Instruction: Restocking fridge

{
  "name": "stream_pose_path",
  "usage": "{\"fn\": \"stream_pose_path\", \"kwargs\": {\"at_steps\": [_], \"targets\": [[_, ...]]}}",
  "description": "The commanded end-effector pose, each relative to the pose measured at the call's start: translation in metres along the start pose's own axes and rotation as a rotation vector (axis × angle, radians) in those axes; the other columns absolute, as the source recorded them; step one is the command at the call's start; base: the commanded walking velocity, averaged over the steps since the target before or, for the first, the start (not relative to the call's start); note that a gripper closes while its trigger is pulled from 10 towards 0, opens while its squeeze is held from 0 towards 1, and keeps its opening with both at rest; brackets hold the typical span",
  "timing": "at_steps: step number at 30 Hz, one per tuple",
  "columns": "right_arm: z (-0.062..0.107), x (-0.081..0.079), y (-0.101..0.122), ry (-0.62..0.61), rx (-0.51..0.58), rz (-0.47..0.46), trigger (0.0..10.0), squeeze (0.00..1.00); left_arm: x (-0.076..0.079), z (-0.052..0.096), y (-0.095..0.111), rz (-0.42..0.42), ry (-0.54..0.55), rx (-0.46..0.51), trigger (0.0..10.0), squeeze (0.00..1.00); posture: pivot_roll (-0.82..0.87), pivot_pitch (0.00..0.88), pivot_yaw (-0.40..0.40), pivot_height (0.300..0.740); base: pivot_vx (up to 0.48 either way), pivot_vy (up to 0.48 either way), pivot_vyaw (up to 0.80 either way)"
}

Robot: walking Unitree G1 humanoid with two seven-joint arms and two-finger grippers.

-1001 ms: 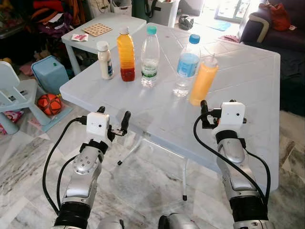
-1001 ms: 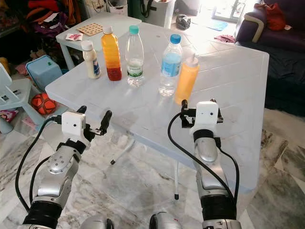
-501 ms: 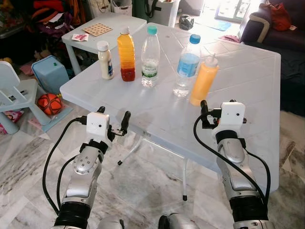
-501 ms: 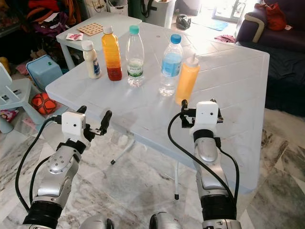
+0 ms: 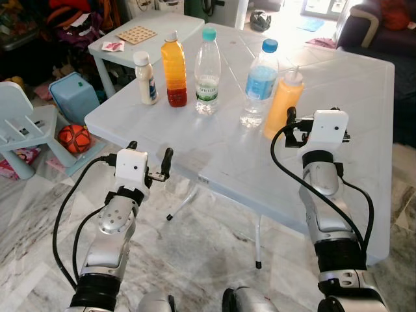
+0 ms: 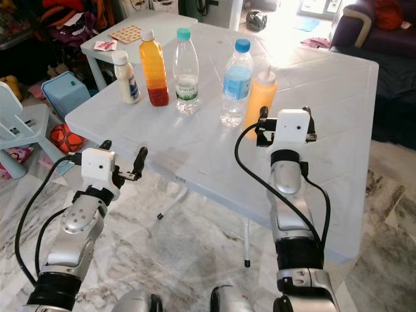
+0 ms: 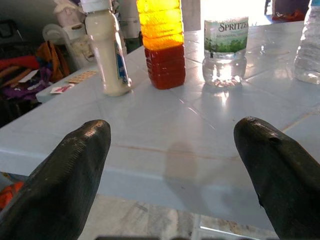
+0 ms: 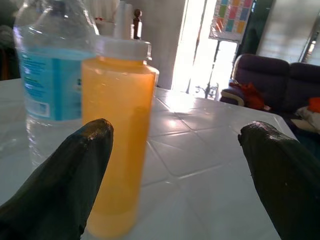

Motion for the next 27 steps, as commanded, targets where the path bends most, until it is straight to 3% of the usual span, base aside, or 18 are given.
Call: {"fn": "stream_pose_path", "kwargs": {"at_steps": [1, 10, 11, 12, 19, 21, 25, 26, 27], "targets": [[-0.004, -0.006, 0.001, 0.022, 0.011, 0.011, 10.0, 0.0, -0.005, 0.001, 0.002, -0.013, 0.006, -0.002, 10.0, 0.0, 0.06, 0.092, 0.043, 0.74, 0.0, 0.0, 0.0], [-0.022, -0.013, 0.012, 0.046, 0.036, 0.008, 10.0, 0.0, -0.007, 0.003, 0.004, -0.03, -0.008, -0.005, 10.0, 0.0, 0.08, 0.11, 0.057, 0.74, 0.0, 0.0, 0.0], [-0.024, -0.013, 0.012, 0.045, 0.037, 0.006, 10.0, 0.23, -0.007, 0.004, 0.004, -0.032, -0.009, -0.007, 10.0, 0.0, 0.09, 0.113, 0.059, 0.74, 0.0, 0.0, 0.0], [-0.025, -0.015, 0.013, 0.048, 0.045, 0.005, 10.0, 1.0, -0.009, 0.006, 0.004, -0.036, -0.009, -0.011, 10.0, 0.0, 0.09, 0.116, 0.061, 0.74, 0.0, 0.0, 0.0], [-0.03, -0.023, 0.013, 0.071, 0.045, -0.006, 10.0, 1.0, -0.012, 0.007, 0.005, -0.044, -0.007, -0.016, 10.0, 0.0, 0.1, 0.121, 0.063, 0.74, 0.0, 0.0, 0.0], [-0.031, -0.024, 0.014, 0.08, 0.045, -0.009, 10.0, 0.92, -0.012, 0.007, 0.005, -0.045, -0.006, -0.017, 10.0, 0.0, 0.11, 0.122, 0.064, 0.74, 0.0, 0.0, 0.0], [-0.036, -0.027, 0.017, 0.09, 0.051, -0.008, 10.0, 0.91, -0.013, 0.007, 0.006, -0.047, -0.007, -0.018, 10.0, 0.0, 0.11, 0.122, 0.063, 0.74, 0.0, 0.0, 0.0], [-0.038, -0.028, 0.018, 0.096, 0.055, -0.001, 10.0, 0.08, -0.013, 0.007, 0.006, -0.047, -0.008, -0.019, 10.0, 0.0, 0.11, 0.124, 0.063, 0.74, 0.0, 0.0, 0.0], [-0.04, -0.028, 0.02, 0.101, 0.059, 0.005, 10.0, 0.0, -0.013, 0.007, 0.006, -0.046, -0.008, -0.02, 10.0, 0.0, 0.11, 0.125, 0.062, 0.74, 0.0, 0.0, 0.0]]}}
Point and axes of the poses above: a point about 5 cm out from each wrist's last joint towards the gripper, its own z axis pointing back from the gripper into the wrist, its own y axis along the axis of the wrist's last joint, x = y × z, the point moved 5 cm from there along -z, pointing out of the wrist towards the gripper, and after that the axes turned 8 degrees about -z, right-handed, at the moved point
